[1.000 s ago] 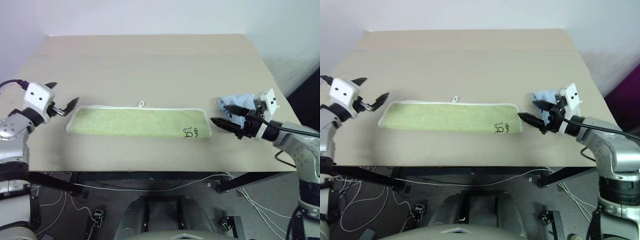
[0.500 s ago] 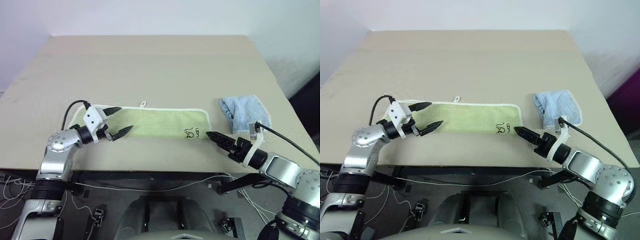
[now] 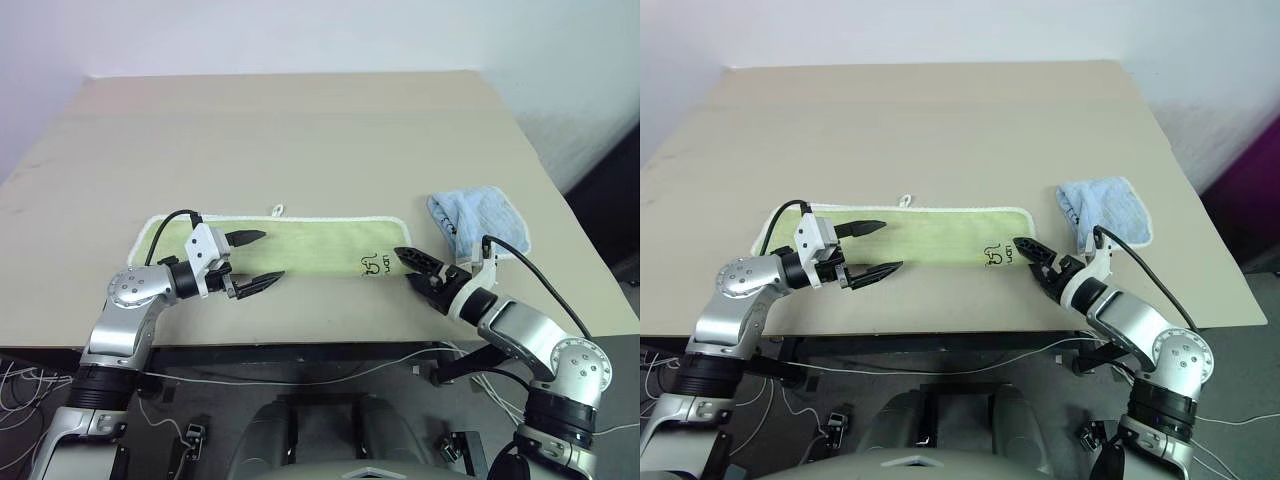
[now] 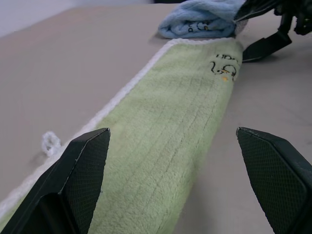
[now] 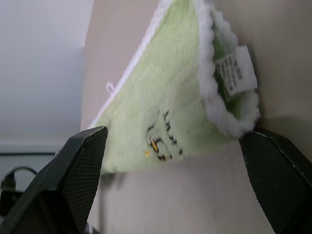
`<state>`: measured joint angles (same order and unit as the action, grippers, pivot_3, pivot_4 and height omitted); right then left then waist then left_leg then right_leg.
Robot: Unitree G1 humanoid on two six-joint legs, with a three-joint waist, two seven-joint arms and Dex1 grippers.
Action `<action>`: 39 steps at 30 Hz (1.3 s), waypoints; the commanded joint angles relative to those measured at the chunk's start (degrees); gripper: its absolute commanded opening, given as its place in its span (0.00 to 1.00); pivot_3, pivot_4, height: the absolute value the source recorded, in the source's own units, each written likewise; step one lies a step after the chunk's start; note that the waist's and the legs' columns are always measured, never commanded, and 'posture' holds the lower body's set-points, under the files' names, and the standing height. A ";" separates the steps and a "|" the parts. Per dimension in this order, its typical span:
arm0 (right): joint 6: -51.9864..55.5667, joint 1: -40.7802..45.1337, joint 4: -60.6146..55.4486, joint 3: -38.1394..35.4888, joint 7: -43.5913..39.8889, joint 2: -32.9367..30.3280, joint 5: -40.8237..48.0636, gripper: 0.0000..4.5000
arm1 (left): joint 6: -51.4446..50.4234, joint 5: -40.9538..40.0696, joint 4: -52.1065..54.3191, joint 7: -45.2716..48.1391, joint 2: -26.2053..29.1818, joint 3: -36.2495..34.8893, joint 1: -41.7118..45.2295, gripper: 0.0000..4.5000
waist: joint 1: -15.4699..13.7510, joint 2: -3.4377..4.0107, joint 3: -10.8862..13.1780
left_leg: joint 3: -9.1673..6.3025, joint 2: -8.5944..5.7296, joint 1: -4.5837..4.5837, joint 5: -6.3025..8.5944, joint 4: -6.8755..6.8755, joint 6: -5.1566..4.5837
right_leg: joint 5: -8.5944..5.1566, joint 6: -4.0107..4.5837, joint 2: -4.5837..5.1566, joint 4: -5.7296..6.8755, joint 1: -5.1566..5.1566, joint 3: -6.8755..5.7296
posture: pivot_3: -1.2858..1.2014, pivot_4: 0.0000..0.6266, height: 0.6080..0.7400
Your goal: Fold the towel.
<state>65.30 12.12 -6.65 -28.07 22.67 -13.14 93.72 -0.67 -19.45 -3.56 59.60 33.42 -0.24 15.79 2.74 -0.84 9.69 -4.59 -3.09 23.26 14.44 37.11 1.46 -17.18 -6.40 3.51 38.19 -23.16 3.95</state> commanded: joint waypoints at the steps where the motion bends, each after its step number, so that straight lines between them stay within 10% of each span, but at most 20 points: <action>1: -4.18 0.86 1.82 1.90 3.72 -0.10 0.69 0.98 | 0.35 -0.52 2.54 -0.04 -0.17 -0.31 -0.31 0.97 | -0.09 -0.01 -0.01 | 0.00 0.00 0.00 0.00 0.00 0.00 | 0.00 0.00 0.01 -0.01 0.01 0.00 | 0.52 0.24 1.00; 8: -8.09 0.98 3.17 3.87 5.02 -1.48 2.26 0.85 | 0.61 -0.12 2.46 -0.29 -0.63 -0.22 -0.28 0.97 | -0.16 -0.03 -0.02 | 0.00 0.00 -0.01 0.00 0.01 0.00 | 0.00 0.00 0.01 -0.01 0.03 0.00 | 0.52 0.24 1.00; 19: -12.53 -0.32 1.14 4.70 5.77 -3.45 4.93 0.02 | 1.10 0.49 1.85 -0.16 -1.09 0.12 -0.10 0.97 | -0.34 -0.03 -0.01 | -0.01 -0.03 0.03 0.00 0.01 0.00 | 0.00 0.00 0.05 -0.06 0.03 -0.01 | 0.52 0.24 1.00; 32: -12.29 0.20 -4.56 2.74 -1.27 -19.75 8.24 0.01 | 3.12 1.64 -1.72 0.76 -0.68 0.00 1.63 0.97 | -0.64 0.02 0.02 | -0.02 -0.06 0.08 0.00 0.00 -0.01 | -0.01 0.00 0.08 -0.11 0.01 -0.02 | 0.52 0.24 1.00; 39: -7.00 10.22 -12.73 13.31 -12.08 -29.28 -1.13 0.01 | 3.62 2.10 -2.77 0.83 -1.50 0.92 2.91 0.97 | -0.33 0.03 0.04 | -0.06 0.00 0.11 0.00 -0.02 -0.01 | -0.01 0.00 0.03 -0.14 -0.03 -0.06 | 0.52 0.24 1.00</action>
<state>57.29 20.63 -16.48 -17.34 13.06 -42.01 94.37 1.82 -17.43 -6.72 60.28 32.01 0.93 17.98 2.42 -0.81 9.72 -4.65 -3.09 23.37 14.44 37.09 1.44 -17.19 -6.40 3.55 38.05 -23.18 3.89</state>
